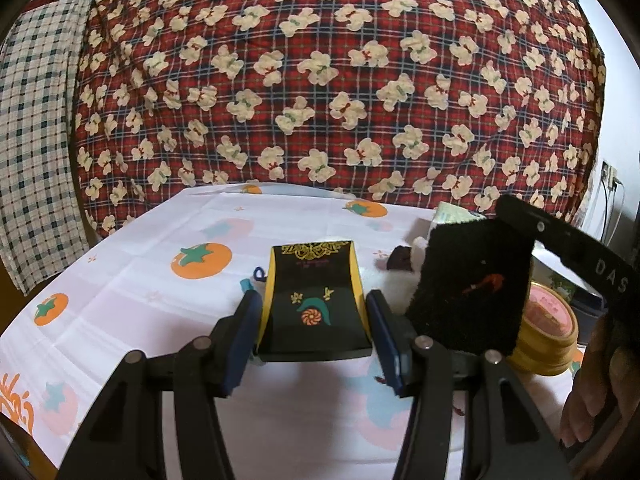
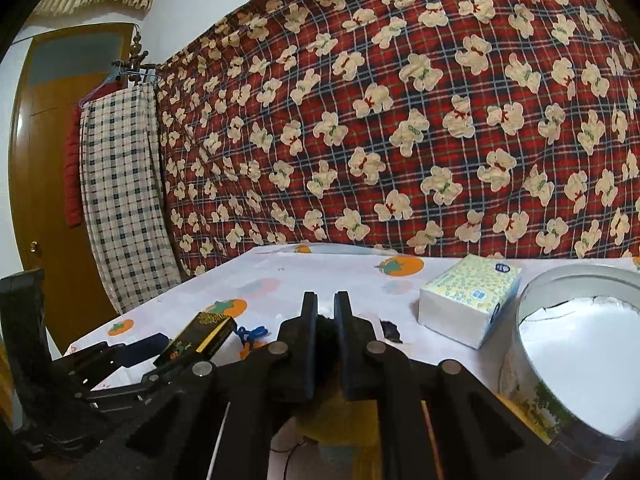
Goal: Organize soft objects
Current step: 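Close the right tool on the black fuzzy pouch and lift it, then carry the box with the left tool while the right tool carries the pouch toward the tin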
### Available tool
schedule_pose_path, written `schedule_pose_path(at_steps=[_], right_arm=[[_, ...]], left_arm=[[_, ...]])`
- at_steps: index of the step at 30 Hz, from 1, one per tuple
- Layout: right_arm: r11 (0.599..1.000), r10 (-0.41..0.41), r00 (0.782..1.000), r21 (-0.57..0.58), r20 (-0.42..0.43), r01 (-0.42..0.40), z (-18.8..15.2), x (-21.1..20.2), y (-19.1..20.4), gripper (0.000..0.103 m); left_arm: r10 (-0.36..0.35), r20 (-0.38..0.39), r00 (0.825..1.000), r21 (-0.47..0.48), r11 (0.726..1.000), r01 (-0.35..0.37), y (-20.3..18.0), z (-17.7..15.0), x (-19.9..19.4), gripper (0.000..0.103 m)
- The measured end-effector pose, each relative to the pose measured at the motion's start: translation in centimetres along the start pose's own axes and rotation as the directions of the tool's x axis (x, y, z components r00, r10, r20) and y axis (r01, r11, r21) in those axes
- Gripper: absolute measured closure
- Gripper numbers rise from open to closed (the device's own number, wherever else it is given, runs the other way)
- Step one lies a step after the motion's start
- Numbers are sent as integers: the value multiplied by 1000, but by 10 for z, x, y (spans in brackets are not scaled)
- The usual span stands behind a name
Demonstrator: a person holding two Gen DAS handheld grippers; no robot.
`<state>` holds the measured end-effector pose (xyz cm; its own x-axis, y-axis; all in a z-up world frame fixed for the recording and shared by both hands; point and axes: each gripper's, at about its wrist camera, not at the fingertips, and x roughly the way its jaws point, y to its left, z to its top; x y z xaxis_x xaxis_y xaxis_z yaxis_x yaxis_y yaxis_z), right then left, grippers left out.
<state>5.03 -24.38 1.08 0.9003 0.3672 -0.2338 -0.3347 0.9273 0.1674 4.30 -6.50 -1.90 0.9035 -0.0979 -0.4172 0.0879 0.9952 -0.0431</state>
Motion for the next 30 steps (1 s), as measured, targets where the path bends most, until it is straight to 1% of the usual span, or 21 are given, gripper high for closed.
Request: schedule_pose_path(at_steps=[4,12,22,30], right_arm=[[1000,-10,1000,-6,25,11,4,-4,-4,94],[1000,-26,998,-1,50,26,7,-13,-15,94],[999,-31,996,11,79,30,7,-18,-25,94],[1000,-29,994,13,109,27,17,-24,-29,94]], left_arm=[[-16,6,1000,19,1000,16,-11,2,0,49],[-37,11,999,46,998,36,-31,7,1,49],[-39,29,999,52,998,38,-42,12,-2,49],[-41,32,999,56,998,40,-48,13,-1,49]])
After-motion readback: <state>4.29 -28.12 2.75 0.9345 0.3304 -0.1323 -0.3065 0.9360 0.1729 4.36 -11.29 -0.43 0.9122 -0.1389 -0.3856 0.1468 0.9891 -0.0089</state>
